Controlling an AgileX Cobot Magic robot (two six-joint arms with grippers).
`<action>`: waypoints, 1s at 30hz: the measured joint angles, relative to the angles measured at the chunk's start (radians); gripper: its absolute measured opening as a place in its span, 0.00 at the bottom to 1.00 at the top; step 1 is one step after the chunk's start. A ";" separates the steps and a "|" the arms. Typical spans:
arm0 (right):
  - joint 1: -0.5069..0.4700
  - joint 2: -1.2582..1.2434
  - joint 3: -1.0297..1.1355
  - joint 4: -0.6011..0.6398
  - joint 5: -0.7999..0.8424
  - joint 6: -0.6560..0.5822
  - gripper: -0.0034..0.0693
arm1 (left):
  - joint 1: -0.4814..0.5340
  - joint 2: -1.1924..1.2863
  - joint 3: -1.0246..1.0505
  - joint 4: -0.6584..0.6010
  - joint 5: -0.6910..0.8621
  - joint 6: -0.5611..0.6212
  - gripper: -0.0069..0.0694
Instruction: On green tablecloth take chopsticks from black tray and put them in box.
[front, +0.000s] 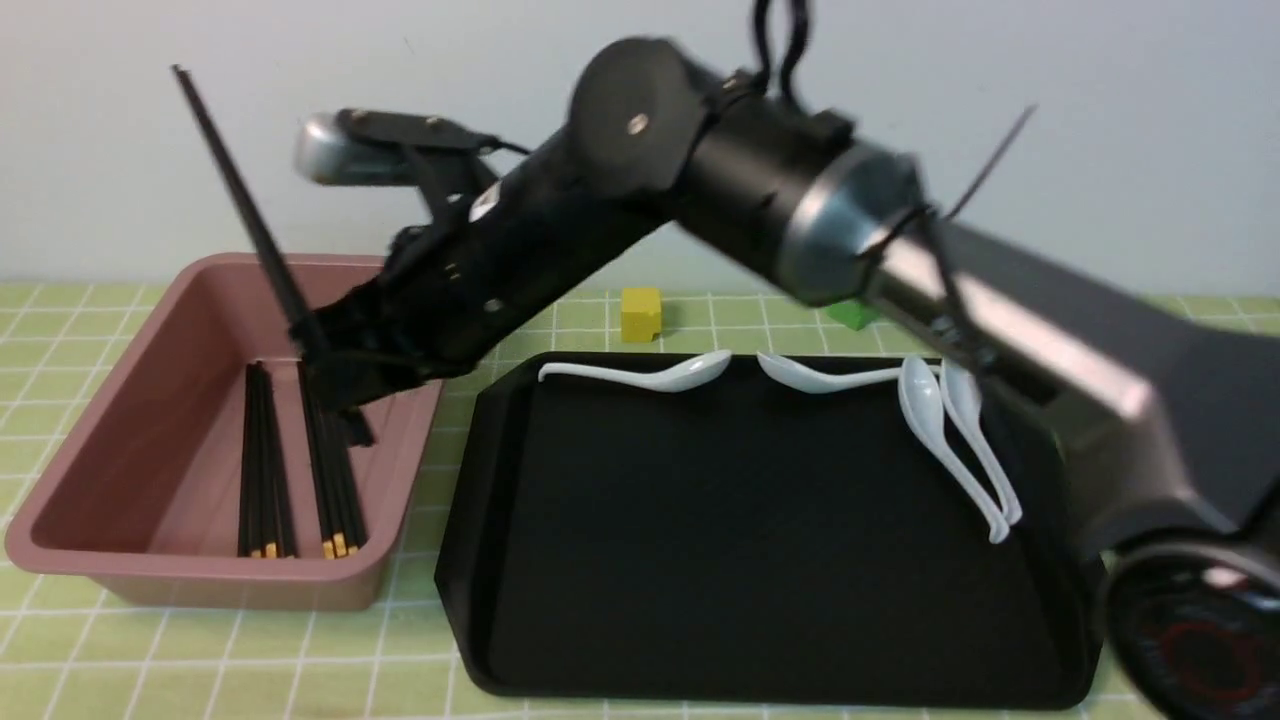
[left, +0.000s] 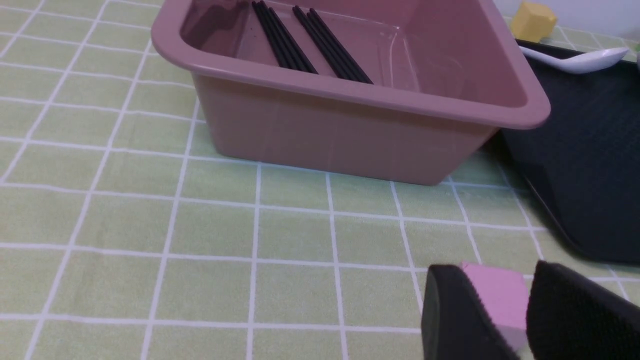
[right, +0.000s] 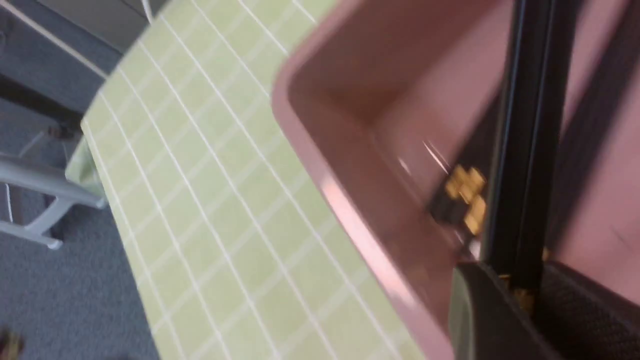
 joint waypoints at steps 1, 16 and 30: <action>0.017 0.051 -0.037 0.004 -0.026 0.000 0.24 | 0.000 0.000 0.000 0.000 0.000 0.000 0.40; 0.031 0.117 -0.119 -0.099 0.025 -0.001 0.39 | 0.000 0.000 0.000 0.000 0.000 0.000 0.40; -0.020 -0.333 -0.224 -0.496 0.365 0.143 0.03 | 0.000 0.000 0.000 0.000 0.000 0.000 0.40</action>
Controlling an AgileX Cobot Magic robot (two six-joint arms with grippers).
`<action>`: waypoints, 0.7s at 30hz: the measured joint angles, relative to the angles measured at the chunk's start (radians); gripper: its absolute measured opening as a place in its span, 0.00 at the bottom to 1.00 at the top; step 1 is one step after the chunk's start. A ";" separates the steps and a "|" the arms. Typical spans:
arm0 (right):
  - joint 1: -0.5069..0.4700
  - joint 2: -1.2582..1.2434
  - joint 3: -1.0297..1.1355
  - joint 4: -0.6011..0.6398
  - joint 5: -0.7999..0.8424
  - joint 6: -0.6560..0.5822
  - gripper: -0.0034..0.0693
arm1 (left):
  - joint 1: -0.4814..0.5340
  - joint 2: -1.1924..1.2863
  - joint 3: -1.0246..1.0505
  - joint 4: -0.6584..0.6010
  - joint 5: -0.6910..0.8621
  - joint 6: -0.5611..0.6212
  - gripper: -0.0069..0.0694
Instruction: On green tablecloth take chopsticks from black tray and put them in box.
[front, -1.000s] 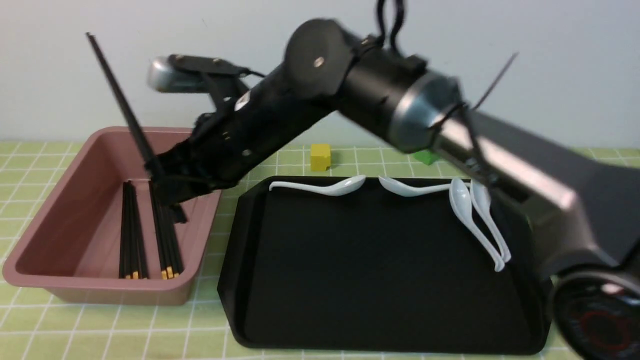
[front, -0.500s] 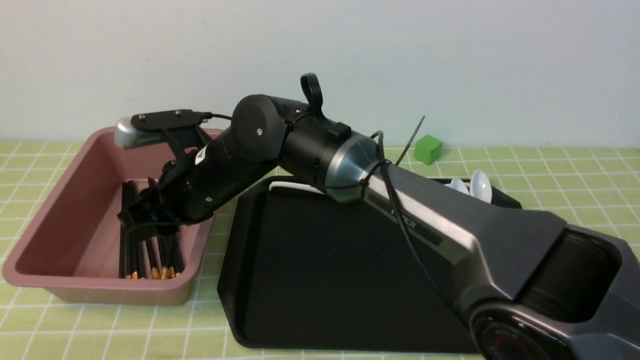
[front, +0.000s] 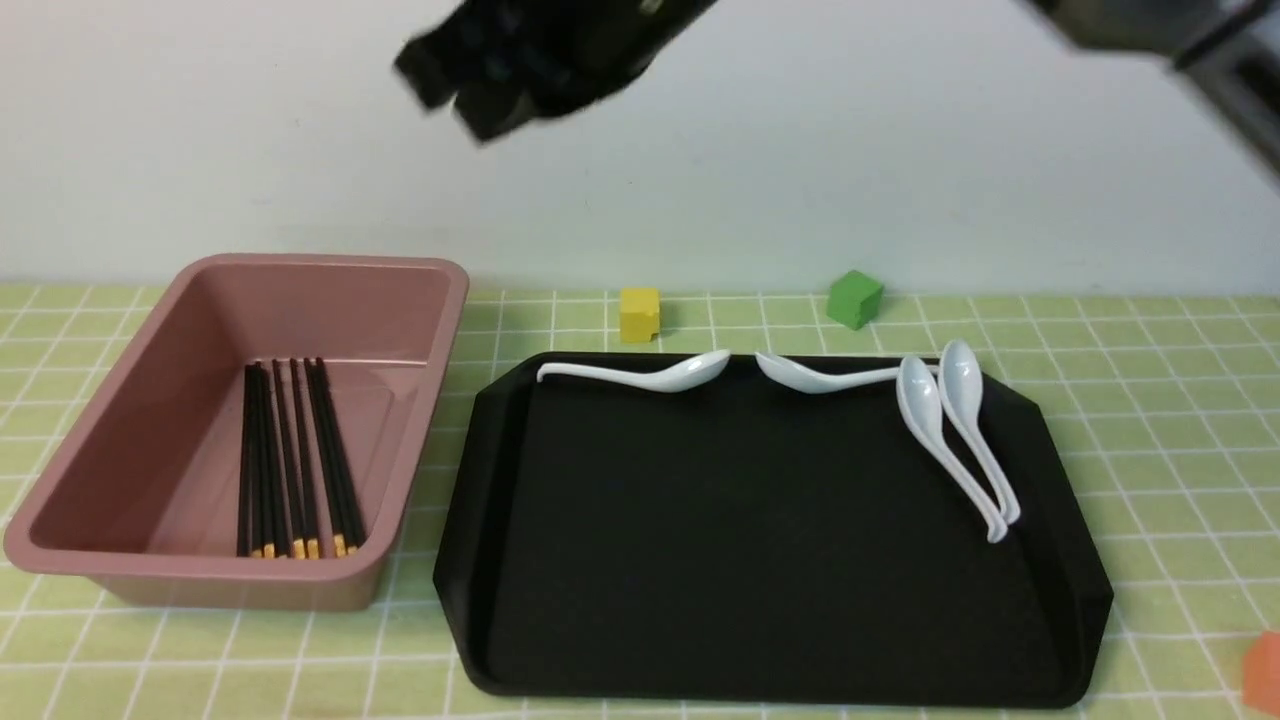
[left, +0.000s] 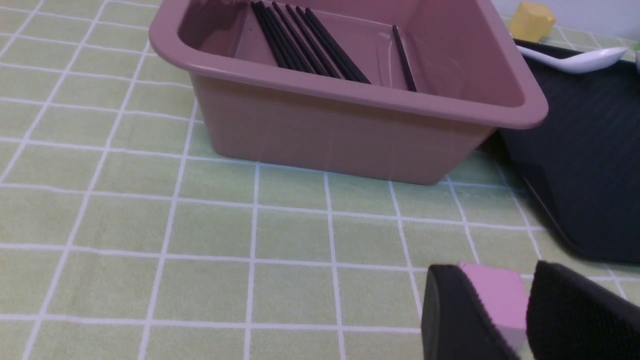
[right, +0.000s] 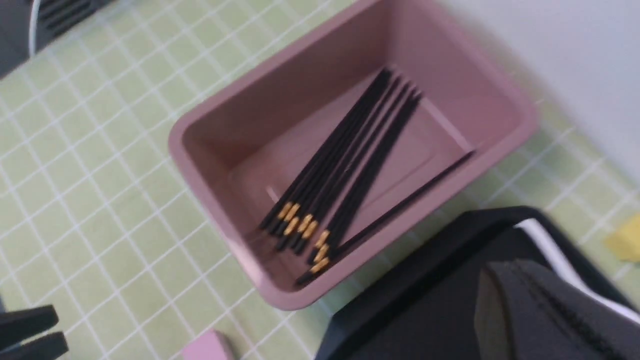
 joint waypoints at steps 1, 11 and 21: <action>0.000 -0.051 0.014 -0.025 0.000 0.010 0.03 | 0.000 0.000 0.000 0.000 0.000 0.000 0.40; 0.000 -0.758 0.654 -0.146 0.002 0.044 0.04 | 0.000 0.000 0.000 0.000 0.000 0.000 0.40; 0.000 -1.382 1.706 -0.160 -0.666 0.144 0.04 | 0.000 0.000 0.000 0.000 0.000 0.000 0.40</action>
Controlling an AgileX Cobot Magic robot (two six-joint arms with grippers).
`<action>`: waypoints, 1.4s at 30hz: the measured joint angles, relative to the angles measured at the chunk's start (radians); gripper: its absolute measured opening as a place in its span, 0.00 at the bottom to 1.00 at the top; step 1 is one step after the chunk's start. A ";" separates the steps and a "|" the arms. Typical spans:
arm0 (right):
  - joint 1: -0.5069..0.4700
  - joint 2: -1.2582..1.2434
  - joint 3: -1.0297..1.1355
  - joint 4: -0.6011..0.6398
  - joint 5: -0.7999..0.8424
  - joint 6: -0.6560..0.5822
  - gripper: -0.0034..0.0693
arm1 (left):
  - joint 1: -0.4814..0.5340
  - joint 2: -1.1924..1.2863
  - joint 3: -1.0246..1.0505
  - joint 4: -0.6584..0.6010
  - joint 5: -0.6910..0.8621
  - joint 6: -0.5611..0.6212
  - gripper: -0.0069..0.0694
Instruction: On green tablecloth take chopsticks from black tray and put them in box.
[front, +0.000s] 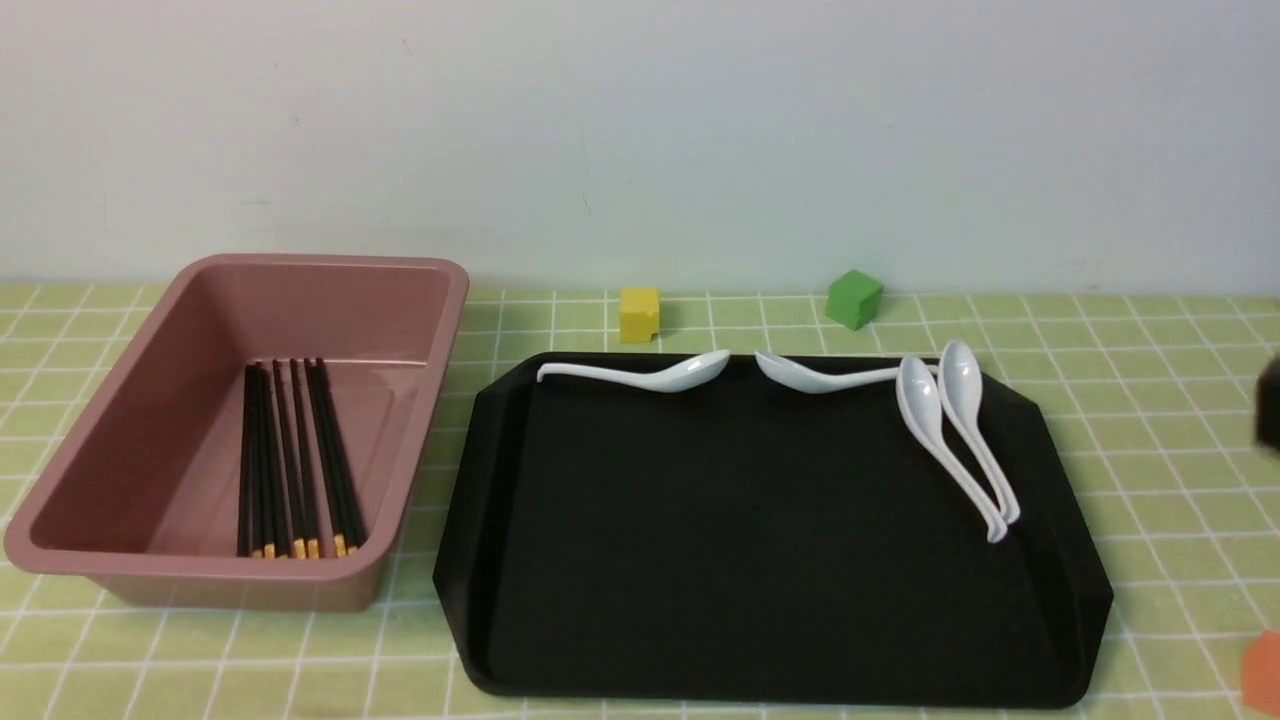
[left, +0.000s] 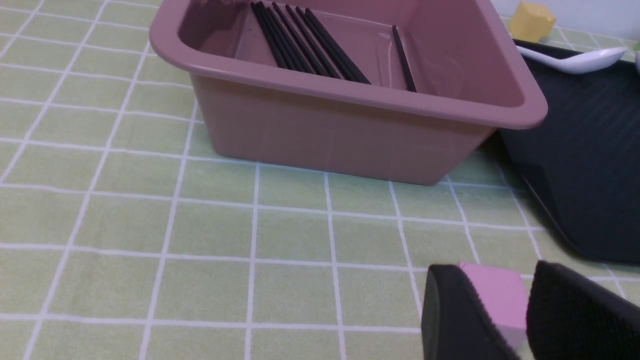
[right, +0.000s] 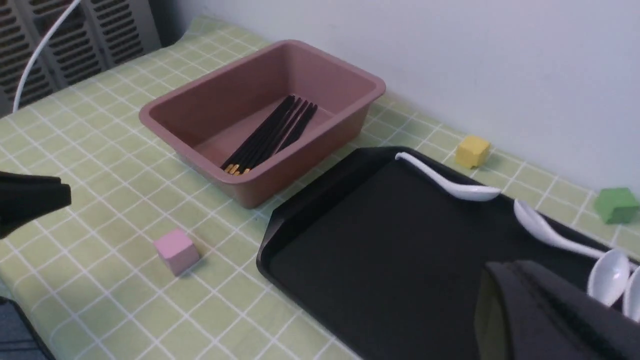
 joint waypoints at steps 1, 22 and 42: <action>0.000 -0.021 0.056 0.000 -0.043 0.012 0.05 | 0.000 0.000 0.000 0.000 0.000 0.000 0.40; 0.000 -0.093 0.226 -0.092 -0.222 0.043 0.06 | -0.001 0.000 0.000 0.000 0.000 0.000 0.40; -0.102 -0.197 0.472 -0.025 -0.584 -0.073 0.09 | -0.001 0.000 0.000 0.000 0.000 0.000 0.40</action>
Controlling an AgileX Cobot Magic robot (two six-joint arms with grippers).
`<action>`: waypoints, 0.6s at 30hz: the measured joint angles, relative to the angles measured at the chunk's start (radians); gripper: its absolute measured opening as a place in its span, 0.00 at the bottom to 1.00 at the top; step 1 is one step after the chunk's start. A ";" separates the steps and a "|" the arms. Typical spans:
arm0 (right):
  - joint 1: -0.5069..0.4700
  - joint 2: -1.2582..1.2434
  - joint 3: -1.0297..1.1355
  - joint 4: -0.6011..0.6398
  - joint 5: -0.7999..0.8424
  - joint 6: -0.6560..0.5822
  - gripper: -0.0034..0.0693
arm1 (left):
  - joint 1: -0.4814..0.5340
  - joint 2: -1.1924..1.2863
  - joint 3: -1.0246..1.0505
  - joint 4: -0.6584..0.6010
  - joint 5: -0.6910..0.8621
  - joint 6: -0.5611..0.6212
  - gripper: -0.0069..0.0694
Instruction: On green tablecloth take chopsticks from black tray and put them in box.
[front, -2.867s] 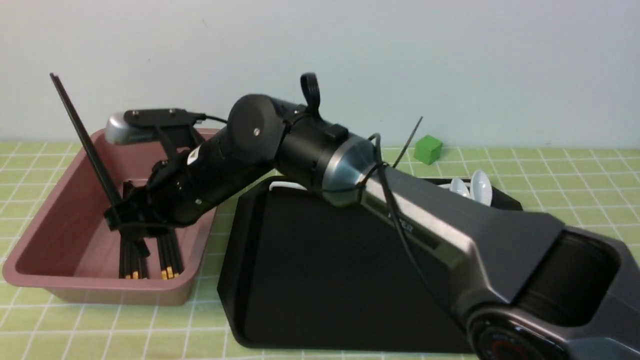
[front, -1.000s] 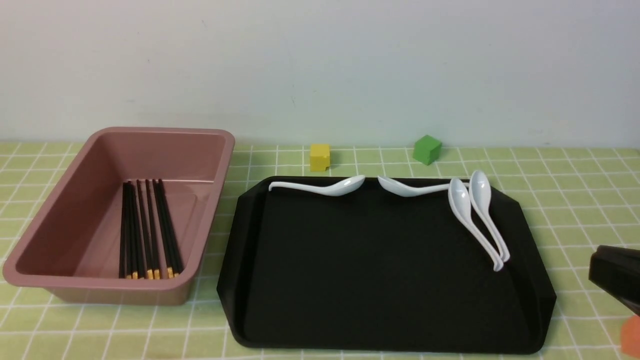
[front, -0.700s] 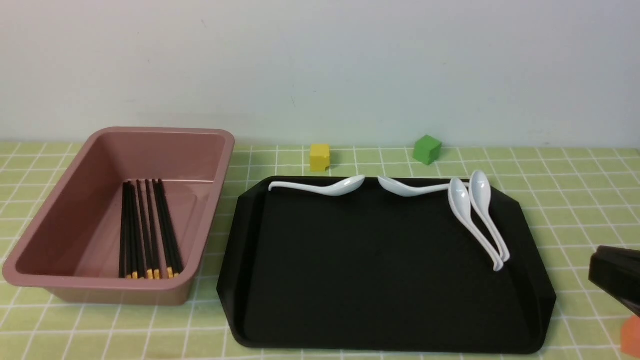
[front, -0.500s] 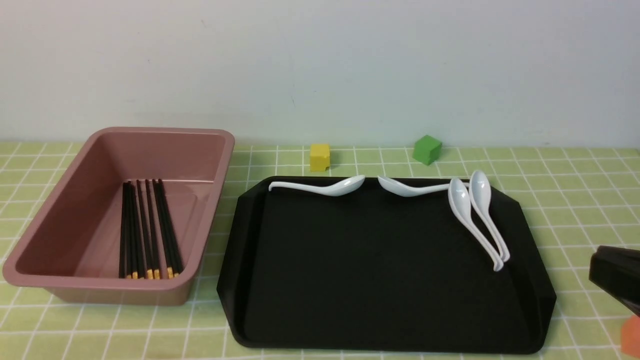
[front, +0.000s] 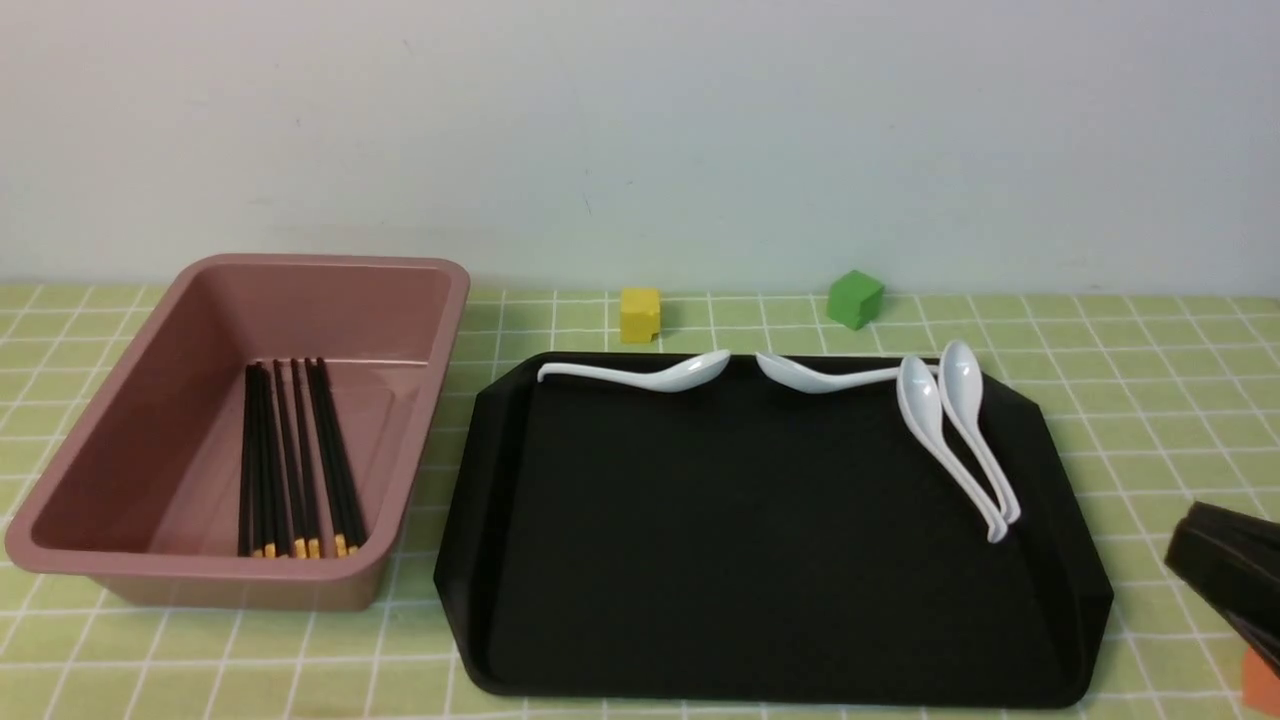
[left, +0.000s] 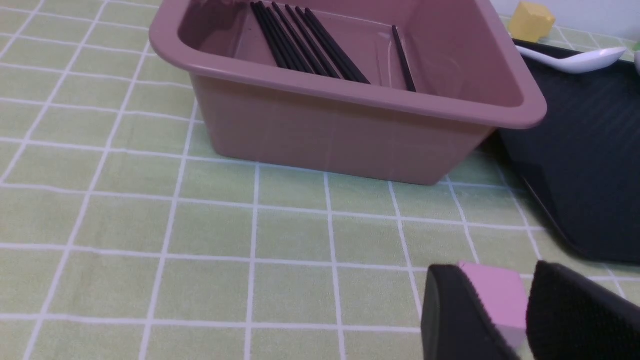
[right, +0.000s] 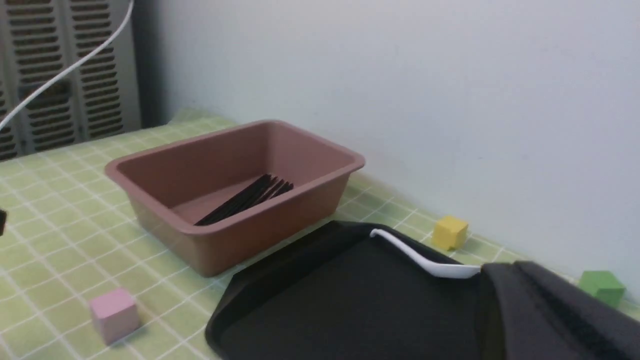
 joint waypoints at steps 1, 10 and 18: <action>-0.040 -0.028 0.034 0.025 -0.022 -0.012 0.09 | 0.000 0.000 0.000 0.000 0.000 0.000 0.40; -0.389 -0.316 0.278 0.081 0.015 -0.028 0.10 | 0.000 0.000 0.000 0.000 0.000 0.000 0.40; -0.557 -0.404 0.347 0.073 0.133 -0.020 0.10 | 0.000 0.000 0.000 0.000 0.000 0.000 0.40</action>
